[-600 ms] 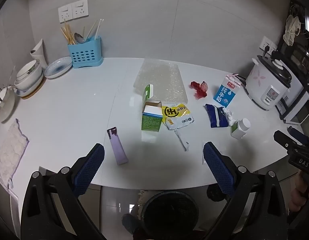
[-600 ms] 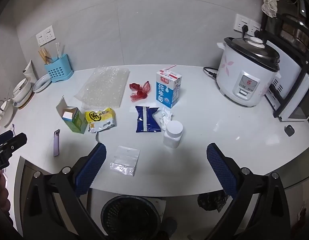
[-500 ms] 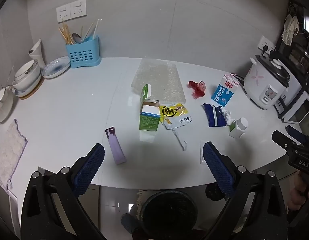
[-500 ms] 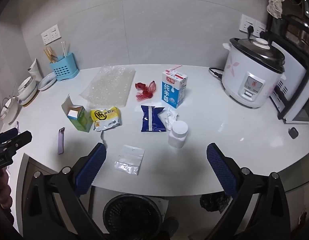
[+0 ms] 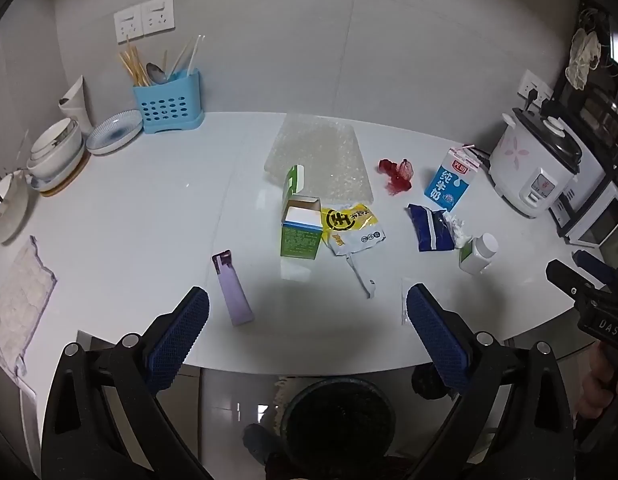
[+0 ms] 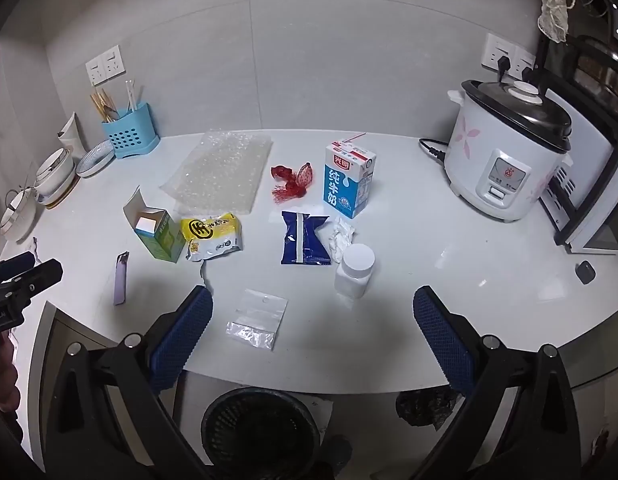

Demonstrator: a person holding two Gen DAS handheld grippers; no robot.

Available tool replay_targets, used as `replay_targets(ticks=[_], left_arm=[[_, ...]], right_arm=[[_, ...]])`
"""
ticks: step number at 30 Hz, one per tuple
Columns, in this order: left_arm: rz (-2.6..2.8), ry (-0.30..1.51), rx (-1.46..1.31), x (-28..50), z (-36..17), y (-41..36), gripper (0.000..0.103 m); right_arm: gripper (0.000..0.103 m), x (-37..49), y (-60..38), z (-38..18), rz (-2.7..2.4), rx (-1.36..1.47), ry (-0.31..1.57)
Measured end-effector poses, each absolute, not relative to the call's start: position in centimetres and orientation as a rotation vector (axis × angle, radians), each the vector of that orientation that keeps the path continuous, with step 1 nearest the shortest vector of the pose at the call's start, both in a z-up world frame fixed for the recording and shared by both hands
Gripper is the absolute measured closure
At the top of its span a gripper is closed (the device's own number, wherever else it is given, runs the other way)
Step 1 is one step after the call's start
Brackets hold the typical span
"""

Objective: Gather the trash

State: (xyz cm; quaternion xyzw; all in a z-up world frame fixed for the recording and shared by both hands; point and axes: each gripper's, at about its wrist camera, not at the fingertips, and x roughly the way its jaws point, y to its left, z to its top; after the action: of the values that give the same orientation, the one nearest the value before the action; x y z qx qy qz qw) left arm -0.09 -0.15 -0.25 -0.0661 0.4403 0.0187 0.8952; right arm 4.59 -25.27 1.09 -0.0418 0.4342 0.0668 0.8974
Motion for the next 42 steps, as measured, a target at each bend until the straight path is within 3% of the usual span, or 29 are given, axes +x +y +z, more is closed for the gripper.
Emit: replay_targets(ticks=[42], left_arm=[[0.08,0.94,-0.131,-0.39,-0.63,0.41,0.006]], right_arm=[[0.007,4.98,-25.26,0.87,0.119,-0.077,0.904]])
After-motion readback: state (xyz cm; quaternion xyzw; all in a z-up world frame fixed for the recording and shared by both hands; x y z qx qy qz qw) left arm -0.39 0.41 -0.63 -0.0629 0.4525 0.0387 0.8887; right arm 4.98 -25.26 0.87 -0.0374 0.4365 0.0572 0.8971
